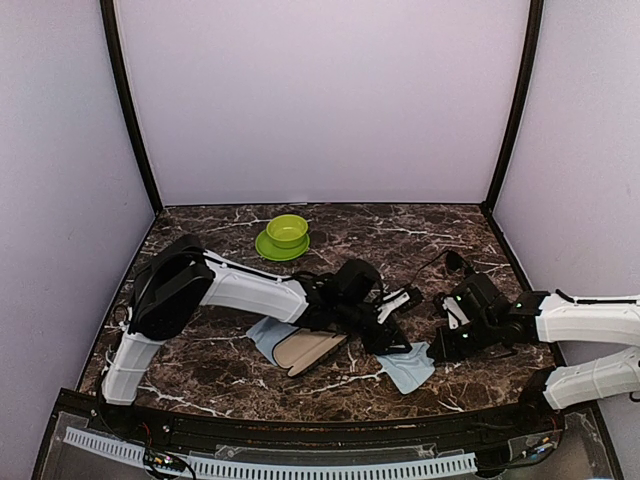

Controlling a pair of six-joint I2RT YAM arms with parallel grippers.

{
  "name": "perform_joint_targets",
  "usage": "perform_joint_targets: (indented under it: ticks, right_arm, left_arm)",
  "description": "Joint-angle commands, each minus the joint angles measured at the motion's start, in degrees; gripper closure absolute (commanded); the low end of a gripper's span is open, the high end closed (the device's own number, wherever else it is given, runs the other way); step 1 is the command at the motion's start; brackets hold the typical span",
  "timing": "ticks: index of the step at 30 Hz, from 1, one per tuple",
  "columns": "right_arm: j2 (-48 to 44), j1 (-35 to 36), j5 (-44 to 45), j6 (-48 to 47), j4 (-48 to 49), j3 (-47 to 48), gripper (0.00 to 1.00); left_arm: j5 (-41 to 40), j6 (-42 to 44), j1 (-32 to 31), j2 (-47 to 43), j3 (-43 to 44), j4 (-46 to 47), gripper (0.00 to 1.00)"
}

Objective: Organize the sunglasses
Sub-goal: Pick up the corner of the glasses cleaning cloth at the corner of the board.

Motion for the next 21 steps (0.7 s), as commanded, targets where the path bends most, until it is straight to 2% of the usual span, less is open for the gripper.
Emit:
perform_joint_targets:
  ticks: [1, 6, 21]
  right_arm:
    - [0.03, -0.39, -0.09, -0.57, 1.24, -0.33, 1.00]
    - [0.13, -0.39, -0.02, -0.59, 1.29, -0.36, 1.00]
    - [0.19, -0.39, -0.12, -0.59, 1.39, -0.54, 1.00]
  left_arm:
    - [2.65, 0.00, -0.19, 1.40, 2.23, -2.55, 0.69]
    - [2.88, -0.17, -0.19, 2.34, 2.75, -3.26, 0.69]
    - [4.35, -0.34, -0.27, 4.52, 4.85, -4.68, 0.80]
